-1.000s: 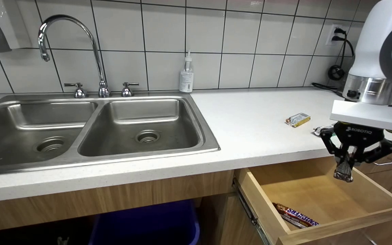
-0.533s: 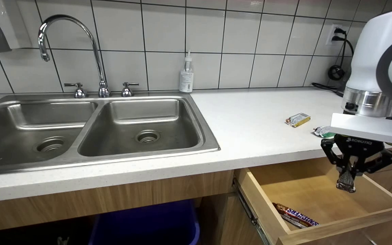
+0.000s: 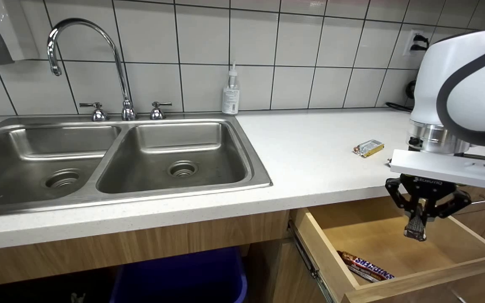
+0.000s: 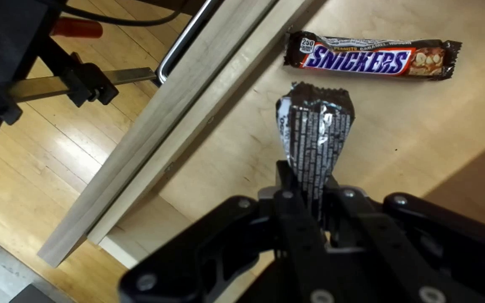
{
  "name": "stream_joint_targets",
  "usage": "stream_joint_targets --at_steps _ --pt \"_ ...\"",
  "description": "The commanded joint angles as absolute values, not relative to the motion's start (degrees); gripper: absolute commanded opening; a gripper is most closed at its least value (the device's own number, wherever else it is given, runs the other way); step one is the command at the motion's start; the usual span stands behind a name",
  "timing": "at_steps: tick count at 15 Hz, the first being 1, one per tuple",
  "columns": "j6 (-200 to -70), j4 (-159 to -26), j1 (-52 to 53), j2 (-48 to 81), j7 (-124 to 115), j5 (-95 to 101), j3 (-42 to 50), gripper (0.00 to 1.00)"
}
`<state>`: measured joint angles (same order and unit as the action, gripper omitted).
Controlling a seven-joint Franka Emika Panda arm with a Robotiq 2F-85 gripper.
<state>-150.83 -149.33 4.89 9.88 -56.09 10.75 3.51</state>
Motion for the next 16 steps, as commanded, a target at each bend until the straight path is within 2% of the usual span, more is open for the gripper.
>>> stream_joint_targets --at_steps 1,3,4,5,8,14,16 --pt "-150.64 -145.78 6.24 13.67 -58.26 11.33 4.01 0.04" --pt "-150.46 -144.72 7.05 15.10 -58.37 11.13 4.19 0.04" --pt "-150.31 -144.31 7.47 15.61 -58.33 11.08 4.28 0.20" --pt "-150.22 -143.93 7.83 16.11 -58.24 11.01 4.39 0.40" --pt "-149.95 -143.17 8.79 16.83 -58.06 10.96 4.69 0.51" --pt "-149.83 -144.62 9.13 13.97 -56.47 11.04 4.79 0.96" --pt "-149.72 -145.09 9.15 12.89 -56.27 11.52 4.92 1.00"
